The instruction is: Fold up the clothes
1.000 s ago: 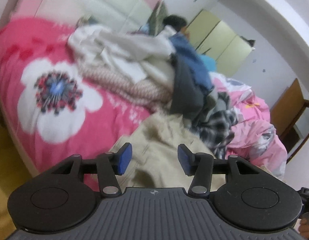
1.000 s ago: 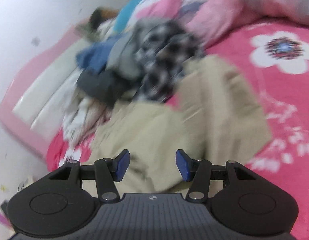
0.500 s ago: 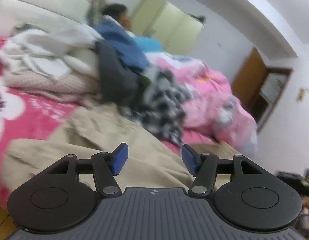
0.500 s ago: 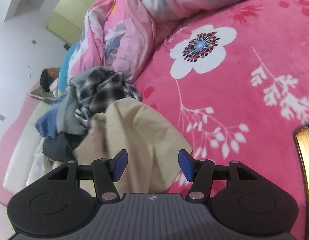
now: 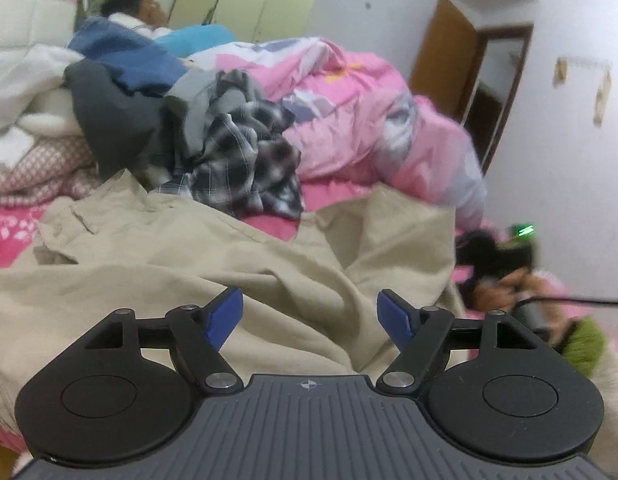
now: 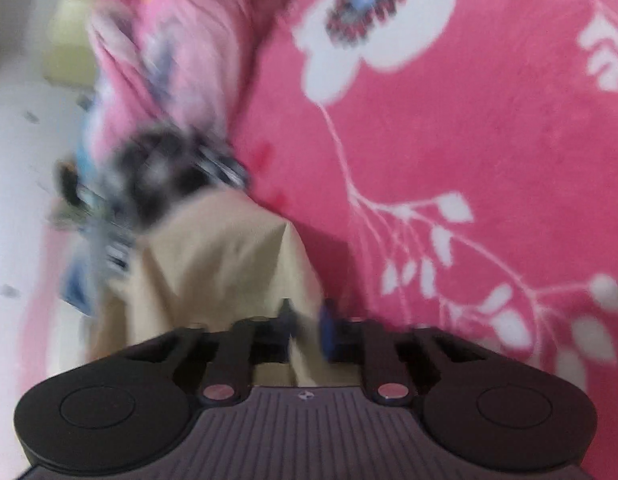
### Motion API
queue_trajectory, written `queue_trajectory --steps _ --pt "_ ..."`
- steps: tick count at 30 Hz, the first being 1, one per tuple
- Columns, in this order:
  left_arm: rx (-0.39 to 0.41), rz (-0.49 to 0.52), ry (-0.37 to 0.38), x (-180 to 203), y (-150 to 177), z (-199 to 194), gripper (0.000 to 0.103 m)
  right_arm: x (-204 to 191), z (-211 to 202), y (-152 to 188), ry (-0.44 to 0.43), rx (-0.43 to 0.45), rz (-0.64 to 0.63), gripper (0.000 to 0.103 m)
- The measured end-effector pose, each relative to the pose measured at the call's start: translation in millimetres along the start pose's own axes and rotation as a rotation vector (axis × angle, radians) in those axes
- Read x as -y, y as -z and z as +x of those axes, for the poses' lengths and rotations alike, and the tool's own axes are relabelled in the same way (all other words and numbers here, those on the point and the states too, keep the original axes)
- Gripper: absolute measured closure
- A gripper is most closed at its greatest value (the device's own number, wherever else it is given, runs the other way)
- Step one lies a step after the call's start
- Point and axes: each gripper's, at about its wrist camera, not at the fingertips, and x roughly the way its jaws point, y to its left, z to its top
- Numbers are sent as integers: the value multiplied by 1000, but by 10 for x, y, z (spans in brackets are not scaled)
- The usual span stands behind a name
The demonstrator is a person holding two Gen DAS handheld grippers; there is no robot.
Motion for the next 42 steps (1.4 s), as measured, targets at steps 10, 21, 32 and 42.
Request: queue_trajectory --steps 10,21,32,42 --pt "-77 7 -16 140 93 264 28 7 -1384 202 -70 214 -110 92" --pt "-130 -14 -9 187 151 317 28 -131 -1887 -1 -23 317 -193 81" --pt "-182 -71 8 154 305 331 28 -148 -595 -232 251 34 -164 40" --pt "-169 -141 34 21 259 305 28 61 -1247 -123 -73 164 28 98"
